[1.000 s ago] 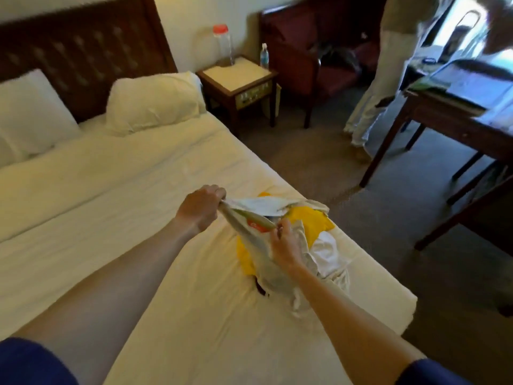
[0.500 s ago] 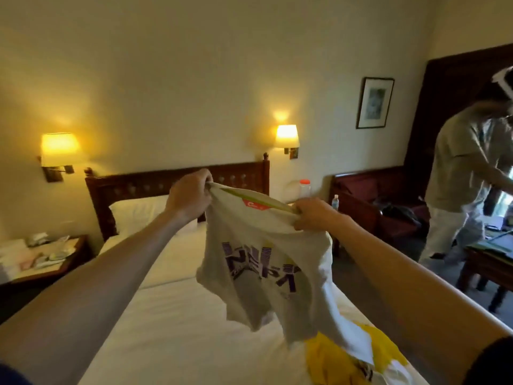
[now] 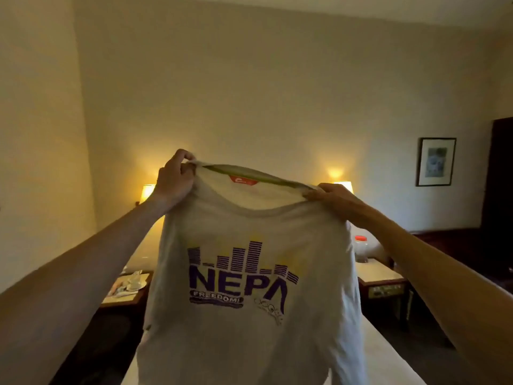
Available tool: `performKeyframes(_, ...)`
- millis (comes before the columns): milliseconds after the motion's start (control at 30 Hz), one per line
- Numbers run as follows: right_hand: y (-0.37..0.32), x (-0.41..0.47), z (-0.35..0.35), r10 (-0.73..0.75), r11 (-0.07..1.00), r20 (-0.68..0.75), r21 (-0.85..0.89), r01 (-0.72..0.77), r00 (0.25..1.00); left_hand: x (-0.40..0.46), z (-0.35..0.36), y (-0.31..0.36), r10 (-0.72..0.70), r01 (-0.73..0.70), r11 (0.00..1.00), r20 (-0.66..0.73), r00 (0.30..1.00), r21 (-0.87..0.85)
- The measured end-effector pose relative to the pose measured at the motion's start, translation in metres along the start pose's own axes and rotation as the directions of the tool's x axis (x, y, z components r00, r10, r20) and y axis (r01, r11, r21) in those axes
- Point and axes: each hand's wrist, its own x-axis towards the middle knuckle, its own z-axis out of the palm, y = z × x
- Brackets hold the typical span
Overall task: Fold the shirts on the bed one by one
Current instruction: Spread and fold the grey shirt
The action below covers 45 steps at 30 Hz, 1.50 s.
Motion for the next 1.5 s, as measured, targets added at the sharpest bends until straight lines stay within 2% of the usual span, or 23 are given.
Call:
performKeyframes(67,-0.012,0.000,-0.004,-0.062,0.998,0.092,-0.008,0.063,0.994,0.001,-0.025,-0.009,0.011,-0.011,0.999,0.003,1.000,0.048)
performKeyframes(133,-0.017,0.002,-0.004,-0.145,0.988,0.126,-0.041,0.152,0.981,-0.001,-0.043,-0.017,-0.015,0.015,0.996,-0.006,1.000,0.084)
performKeyframes(267,-0.026,0.006,0.010,-0.307,0.950,0.018,-0.055,0.307,0.952,-0.009,-0.056,-0.024,-0.097,0.100,0.992,-0.042,0.994,0.075)
performKeyframes(367,-0.033,0.009,0.024,-0.263,0.964,-0.105,0.013,0.266,0.959,-0.012,-0.060,-0.022,-0.142,0.140,0.989,-0.041,0.989,-0.055)
performKeyframes(467,-0.036,0.011,0.030,-0.199,0.978,-0.192,0.019,0.207,0.961,-0.014,-0.064,-0.021,-0.158,0.158,0.987,0.001,0.987,-0.040)
performKeyframes(533,-0.036,0.010,0.028,-0.173,0.982,-0.214,0.041,0.186,0.961,-0.016,-0.068,-0.018,-0.192,0.192,0.981,0.038,0.981,-0.008)
performKeyframes(667,-0.035,0.005,0.031,-0.147,0.973,-0.193,0.146,0.176,0.970,-0.021,-0.074,-0.006,-0.215,0.226,0.971,0.120,0.969,-0.084)
performKeyframes(733,-0.033,0.001,0.035,-0.153,0.980,-0.169,0.097,0.171,0.974,-0.025,-0.073,0.001,-0.195,0.209,0.976,0.180,0.964,-0.066)
performKeyframes(867,-0.029,-0.003,0.025,-0.222,0.967,-0.065,-0.142,0.211,0.973,-0.033,-0.073,0.002,-0.198,0.191,0.980,0.203,0.959,0.053)
performKeyframes(900,-0.029,-0.005,0.021,-0.244,0.960,-0.072,-0.162,0.230,0.967,-0.033,-0.073,0.001,-0.192,0.189,0.981,0.202,0.960,0.032)
performKeyframes(1000,-0.028,-0.005,0.012,-0.290,0.956,-0.248,-0.110,0.271,0.924,-0.034,-0.070,-0.001,-0.136,0.149,0.983,0.123,0.983,-0.105)
performKeyframes(1033,-0.028,-0.006,0.012,-0.284,0.958,-0.249,-0.106,0.265,0.926,-0.036,-0.068,-0.001,-0.121,0.137,0.979,0.109,0.987,-0.154)
performKeyframes(1067,-0.028,-0.007,0.013,-0.260,0.962,-0.183,-0.138,0.237,0.948,-0.039,-0.066,-0.001,-0.118,0.140,0.977,0.134,0.984,-0.163)
performKeyframes(1133,-0.021,-0.008,0.013,-0.172,0.965,-0.034,-0.206,0.161,0.985,-0.047,-0.061,-0.003,-0.145,0.164,0.985,0.265,0.953,-0.047)
performKeyframes(1167,-0.020,-0.010,0.013,-0.148,0.972,-0.036,-0.192,0.139,0.988,-0.050,-0.059,-0.005,-0.154,0.160,0.987,0.280,0.947,0.000)
performKeyframes(1200,-0.018,-0.010,0.012,-0.152,0.984,-0.102,-0.113,0.140,0.983,-0.050,-0.058,-0.007,-0.147,0.152,0.988,0.231,0.962,-0.004)
performKeyframes(1267,-0.015,-0.010,0.009,-0.139,0.985,-0.227,0.073,0.159,0.964,-0.048,-0.059,-0.007,-0.122,0.130,0.984,0.070,0.990,-0.122)
performKeyframes(1300,-0.016,-0.011,0.009,-0.123,0.988,-0.175,0.075,0.137,0.977,-0.046,-0.058,-0.006,-0.114,0.121,0.986,0.067,0.991,-0.118)
performKeyframes(1367,-0.011,-0.013,0.014,-0.081,0.973,0.080,-0.211,0.096,0.993,-0.051,-0.055,-0.007,-0.141,0.133,0.990,0.233,0.962,0.051)
performKeyframes(1400,-0.007,-0.012,0.014,-0.068,0.953,0.114,-0.287,0.099,0.991,-0.055,-0.053,-0.009,-0.172,0.141,0.982,0.299,0.939,0.124)
performKeyframes(1433,-0.002,-0.011,0.013,-0.079,0.955,0.093,-0.279,0.102,0.992,-0.058,-0.052,-0.013,-0.191,0.149,0.977,0.313,0.930,0.153)
performKeyframes(1500,0.007,-0.010,0.007,-0.120,0.985,-0.043,-0.128,0.114,0.992,-0.060,-0.051,-0.021,-0.165,0.136,0.983,0.282,0.945,0.120)
